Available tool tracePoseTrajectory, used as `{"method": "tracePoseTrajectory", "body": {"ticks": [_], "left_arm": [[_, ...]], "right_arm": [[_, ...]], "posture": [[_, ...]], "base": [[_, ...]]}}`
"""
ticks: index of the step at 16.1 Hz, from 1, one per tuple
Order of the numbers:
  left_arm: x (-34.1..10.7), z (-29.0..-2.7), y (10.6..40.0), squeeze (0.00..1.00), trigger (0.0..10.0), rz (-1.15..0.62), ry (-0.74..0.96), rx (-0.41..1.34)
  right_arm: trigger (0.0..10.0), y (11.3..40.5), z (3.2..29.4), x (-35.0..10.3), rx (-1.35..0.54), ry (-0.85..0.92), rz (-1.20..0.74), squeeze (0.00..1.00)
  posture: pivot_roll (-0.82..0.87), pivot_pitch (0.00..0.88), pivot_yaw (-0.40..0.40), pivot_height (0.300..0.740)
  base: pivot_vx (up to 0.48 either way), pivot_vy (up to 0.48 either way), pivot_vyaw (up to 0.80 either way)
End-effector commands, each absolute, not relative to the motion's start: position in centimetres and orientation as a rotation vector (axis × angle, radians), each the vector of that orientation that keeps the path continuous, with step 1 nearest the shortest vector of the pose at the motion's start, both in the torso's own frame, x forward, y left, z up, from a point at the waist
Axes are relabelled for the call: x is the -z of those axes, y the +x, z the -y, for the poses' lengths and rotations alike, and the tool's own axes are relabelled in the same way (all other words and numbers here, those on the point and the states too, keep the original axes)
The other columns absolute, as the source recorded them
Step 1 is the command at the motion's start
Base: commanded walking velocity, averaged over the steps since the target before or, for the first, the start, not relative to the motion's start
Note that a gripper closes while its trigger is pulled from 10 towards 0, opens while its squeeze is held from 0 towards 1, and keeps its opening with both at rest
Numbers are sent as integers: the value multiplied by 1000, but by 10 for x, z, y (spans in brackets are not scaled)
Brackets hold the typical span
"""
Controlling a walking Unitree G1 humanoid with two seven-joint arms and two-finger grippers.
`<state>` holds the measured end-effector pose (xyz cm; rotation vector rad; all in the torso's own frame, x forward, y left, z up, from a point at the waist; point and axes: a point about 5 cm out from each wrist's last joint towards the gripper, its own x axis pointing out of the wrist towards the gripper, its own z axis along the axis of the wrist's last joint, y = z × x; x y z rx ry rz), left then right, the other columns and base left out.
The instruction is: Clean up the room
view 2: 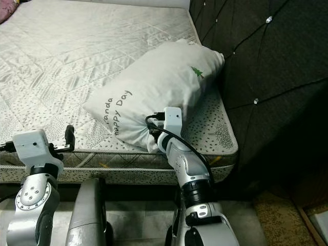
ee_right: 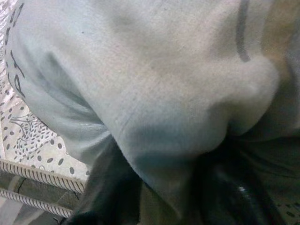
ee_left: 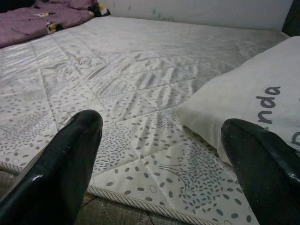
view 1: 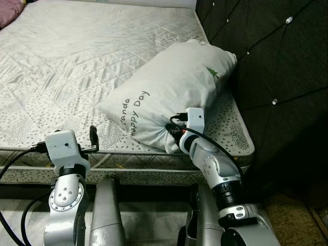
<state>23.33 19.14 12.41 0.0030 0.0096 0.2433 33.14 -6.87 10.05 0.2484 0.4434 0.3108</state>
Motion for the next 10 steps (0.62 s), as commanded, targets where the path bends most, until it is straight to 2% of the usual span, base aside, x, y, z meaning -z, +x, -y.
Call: {"method": "tracePoseTrajectory", "body": {"ticks": [1,5,9,10], "left_arm": [[-124,-191,235,0,10000,-6,1,-233],[-121,-188,242,0,10000,2,-8,-230],[-127,-188,257,0,10000,35,-8,-218],[-127,-188,258,0,10000,38,-10,-218]], "right_arm": [[0,341,78,-114,-266,254,-375,0],[0,344,81,-112,-294,237,-363,0],[0,395,141,-166,-248,78,-196,0],[0,399,148,-173,-237,63,-179,0]], "posture": [[65,0,-42,519],[54,0,-38,519],[38,0,-31,519],[35,0,-30,519]], "base": [[0,0,0],[0,0,0],[0,0,0],[0,0,0]]}}
